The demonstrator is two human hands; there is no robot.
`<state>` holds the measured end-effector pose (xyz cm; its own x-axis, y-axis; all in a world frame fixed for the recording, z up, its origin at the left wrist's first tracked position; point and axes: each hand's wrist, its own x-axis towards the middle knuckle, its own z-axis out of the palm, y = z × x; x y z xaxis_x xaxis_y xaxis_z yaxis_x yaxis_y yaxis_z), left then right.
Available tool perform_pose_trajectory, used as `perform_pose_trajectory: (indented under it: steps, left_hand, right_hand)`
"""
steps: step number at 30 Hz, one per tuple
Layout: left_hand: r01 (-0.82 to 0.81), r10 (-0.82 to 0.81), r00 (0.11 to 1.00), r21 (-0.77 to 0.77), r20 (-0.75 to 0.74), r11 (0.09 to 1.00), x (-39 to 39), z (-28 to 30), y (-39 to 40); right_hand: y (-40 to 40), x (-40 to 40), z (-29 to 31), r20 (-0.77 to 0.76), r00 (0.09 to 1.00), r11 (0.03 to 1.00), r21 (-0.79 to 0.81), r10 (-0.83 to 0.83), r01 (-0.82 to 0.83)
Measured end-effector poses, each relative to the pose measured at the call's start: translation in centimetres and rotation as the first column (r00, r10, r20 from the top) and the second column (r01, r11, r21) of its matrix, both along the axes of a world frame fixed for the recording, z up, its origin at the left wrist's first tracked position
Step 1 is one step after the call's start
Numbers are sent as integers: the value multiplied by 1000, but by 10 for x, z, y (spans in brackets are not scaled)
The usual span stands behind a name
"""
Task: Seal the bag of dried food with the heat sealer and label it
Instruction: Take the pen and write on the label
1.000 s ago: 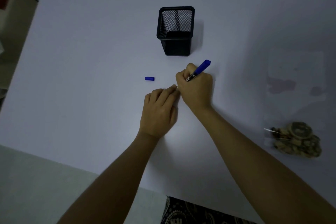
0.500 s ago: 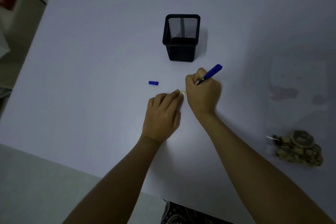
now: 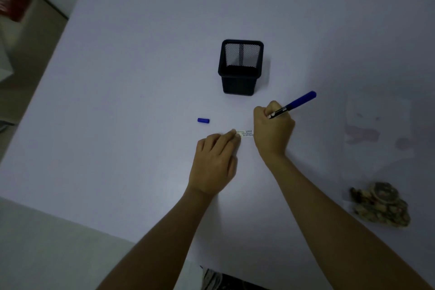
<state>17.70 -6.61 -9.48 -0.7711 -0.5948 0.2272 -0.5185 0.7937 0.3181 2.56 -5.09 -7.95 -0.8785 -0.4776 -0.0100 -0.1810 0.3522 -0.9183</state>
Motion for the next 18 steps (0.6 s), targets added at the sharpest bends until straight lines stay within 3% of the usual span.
perform_pose_trajectory:
  steps: [12, 18]
  left_hand:
    - [30, -37, 998, 117, 56, 993, 1, 15, -3]
    - [34, -35, 999, 132, 2, 991, -8, 26, -14]
  right_hand:
    - [-1, -12, 43, 357, 927, 988, 141, -112, 65]
    - [20, -10, 62, 399, 912, 985, 170, -93, 26]
